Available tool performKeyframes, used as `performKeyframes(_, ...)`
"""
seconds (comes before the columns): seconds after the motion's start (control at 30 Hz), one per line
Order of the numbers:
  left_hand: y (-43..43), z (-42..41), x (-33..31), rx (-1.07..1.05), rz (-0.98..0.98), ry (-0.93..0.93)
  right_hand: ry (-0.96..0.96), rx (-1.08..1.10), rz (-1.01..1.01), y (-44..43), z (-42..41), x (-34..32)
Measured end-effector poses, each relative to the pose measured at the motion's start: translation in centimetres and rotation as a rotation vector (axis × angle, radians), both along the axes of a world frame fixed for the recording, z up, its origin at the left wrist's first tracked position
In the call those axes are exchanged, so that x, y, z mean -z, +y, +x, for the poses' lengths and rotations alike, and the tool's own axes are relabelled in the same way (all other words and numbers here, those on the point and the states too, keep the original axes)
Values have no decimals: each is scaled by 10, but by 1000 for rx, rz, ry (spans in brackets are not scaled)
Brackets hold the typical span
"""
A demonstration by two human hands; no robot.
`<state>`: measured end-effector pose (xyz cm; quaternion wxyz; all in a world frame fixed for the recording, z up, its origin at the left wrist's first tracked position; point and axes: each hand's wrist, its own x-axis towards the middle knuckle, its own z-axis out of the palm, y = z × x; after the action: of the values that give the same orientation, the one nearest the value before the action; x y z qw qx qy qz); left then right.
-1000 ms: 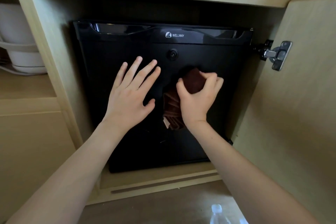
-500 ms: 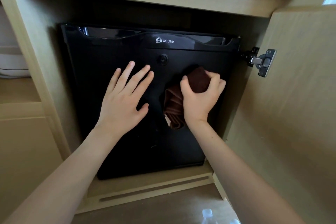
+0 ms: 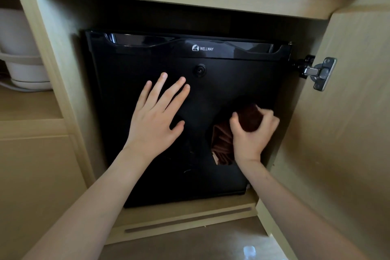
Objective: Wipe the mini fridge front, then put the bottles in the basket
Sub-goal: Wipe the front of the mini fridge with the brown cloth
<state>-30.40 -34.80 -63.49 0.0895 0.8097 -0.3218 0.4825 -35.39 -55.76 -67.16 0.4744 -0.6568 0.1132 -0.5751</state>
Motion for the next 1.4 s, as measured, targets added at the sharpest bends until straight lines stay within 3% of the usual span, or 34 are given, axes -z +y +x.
performKeyframes(0.1, 2, 1, 0, 5, 0, 2, 64, 46, 140, -1, -7, 34)
performKeyframes(0.2, 1, 0, 0, 12, -13, -5, -41, 93, 250, 5, 4, 4)
performKeyframes(0.33, -2, -1, 2, 13, -43, 8, -151, 78, 175, 5, 13, -37)
performKeyframes(0.53, 1, 0, 2, 26, -27, 15, 51, 62, 310, 2, -9, 34)
performKeyframes(0.73, -2, 2, 5, 25, -50, 11, -113, 36, 239, 5, 11, -38)
performKeyframes(0.93, 0, 2, 5, 37, -45, 5, 18, 43, 396, 2, -4, 35)
performKeyframes(1.0, 1, 2, 4, 40, -44, -3, 37, 51, 421, 3, -3, 32)
performKeyframes(1.2, -3, 2, 7, 38, -59, -2, -147, 54, 253, 4, 12, -55)
performKeyframes(1.3, -2, 3, 8, 31, -48, -13, -177, 49, 247, 6, 12, -42)
performKeyframes(1.4, 0, 3, 10, 22, -49, -16, -84, 29, 264, 2, 6, 1)
